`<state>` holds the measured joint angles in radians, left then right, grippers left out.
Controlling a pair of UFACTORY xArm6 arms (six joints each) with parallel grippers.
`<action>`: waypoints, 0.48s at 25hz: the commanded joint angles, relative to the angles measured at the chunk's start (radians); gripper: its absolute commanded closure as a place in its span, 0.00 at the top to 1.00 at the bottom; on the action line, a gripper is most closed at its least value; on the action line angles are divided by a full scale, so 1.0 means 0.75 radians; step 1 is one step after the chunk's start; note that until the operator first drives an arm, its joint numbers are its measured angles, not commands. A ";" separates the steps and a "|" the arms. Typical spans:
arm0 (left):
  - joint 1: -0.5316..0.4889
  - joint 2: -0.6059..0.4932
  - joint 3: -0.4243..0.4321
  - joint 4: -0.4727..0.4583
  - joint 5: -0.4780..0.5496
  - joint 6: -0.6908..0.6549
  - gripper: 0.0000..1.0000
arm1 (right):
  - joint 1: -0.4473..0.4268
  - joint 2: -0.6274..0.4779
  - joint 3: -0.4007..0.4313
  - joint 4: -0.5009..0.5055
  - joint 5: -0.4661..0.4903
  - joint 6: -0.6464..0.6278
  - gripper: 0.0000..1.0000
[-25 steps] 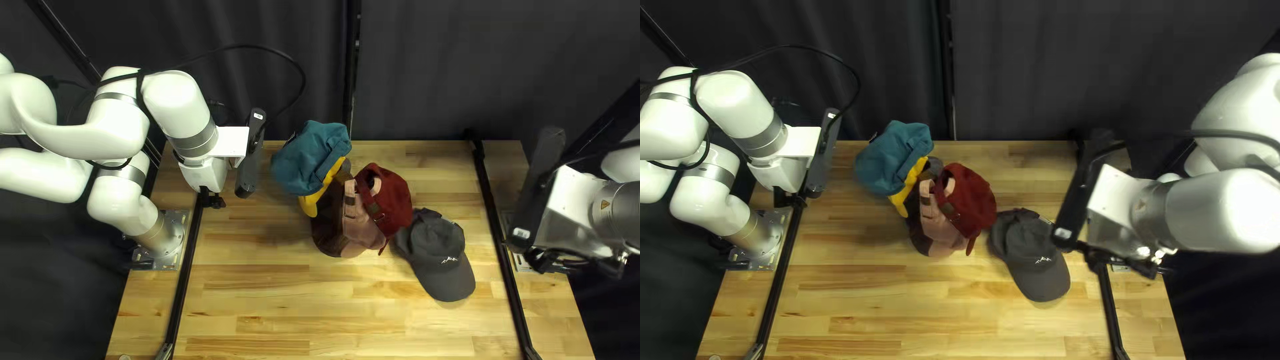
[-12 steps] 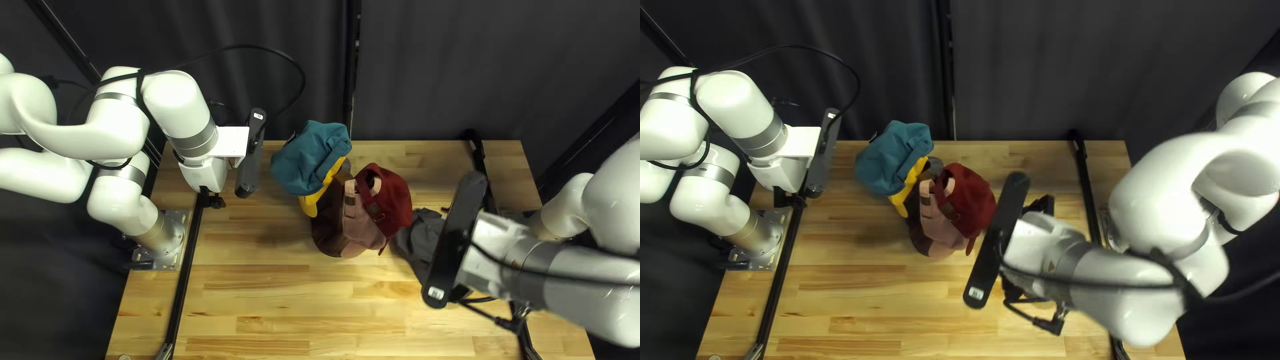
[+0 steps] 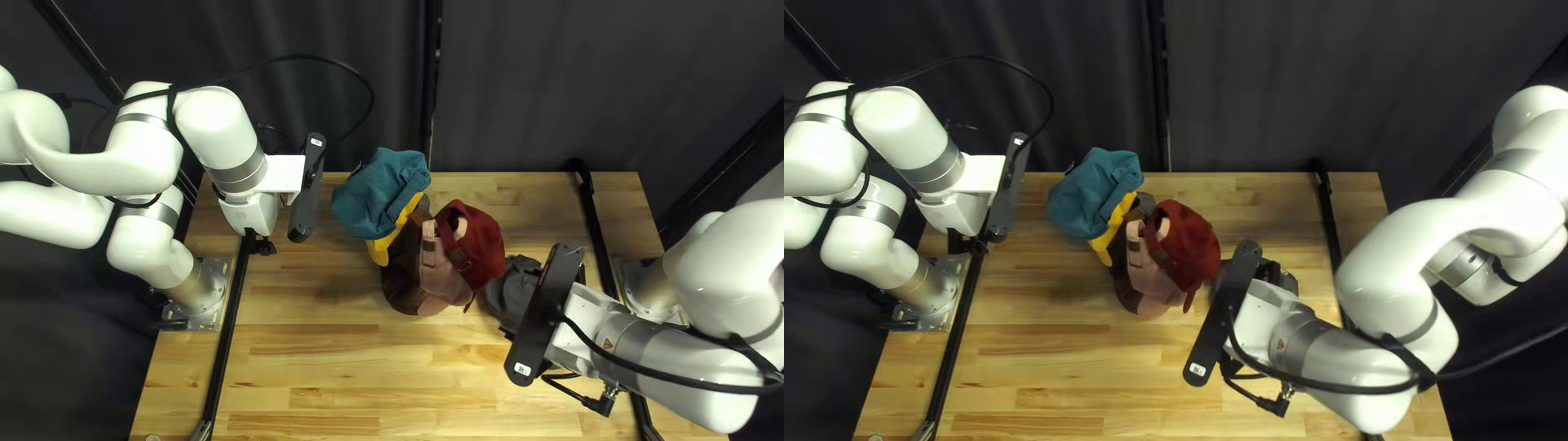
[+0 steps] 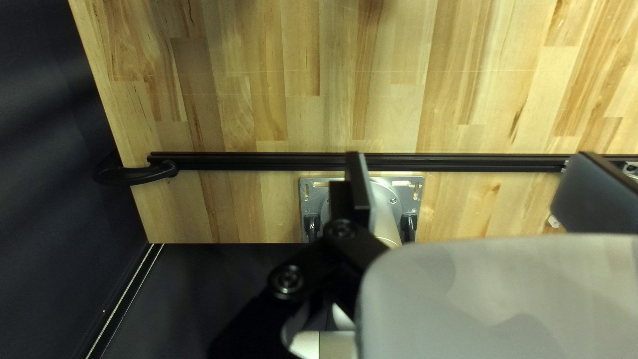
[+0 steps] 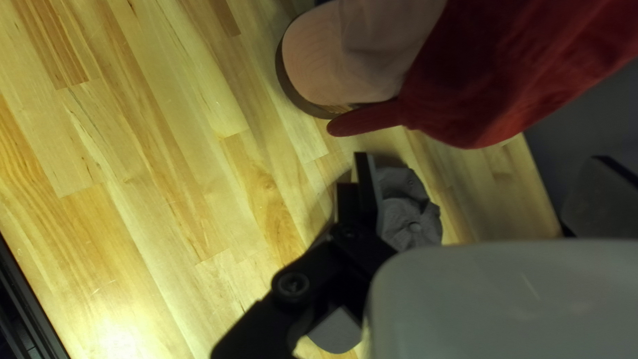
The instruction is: Remove hats from holder and stack on top of each other
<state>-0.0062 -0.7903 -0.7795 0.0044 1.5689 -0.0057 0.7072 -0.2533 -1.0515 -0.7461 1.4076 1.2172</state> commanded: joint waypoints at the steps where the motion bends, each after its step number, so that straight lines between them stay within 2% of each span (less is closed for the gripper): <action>1: 0.000 0.000 0.000 0.000 0.000 0.000 1.00 | -0.028 -0.022 0.056 0.005 -0.070 0.029 1.00; 12: 0.000 0.000 0.000 0.000 0.000 0.000 1.00 | -0.042 -0.062 0.123 -0.043 -0.141 0.027 1.00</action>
<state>-0.0062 -0.7903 -0.7795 0.0044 1.5689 -0.0057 0.6765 -0.2880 -0.9718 -0.7694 1.3072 1.2425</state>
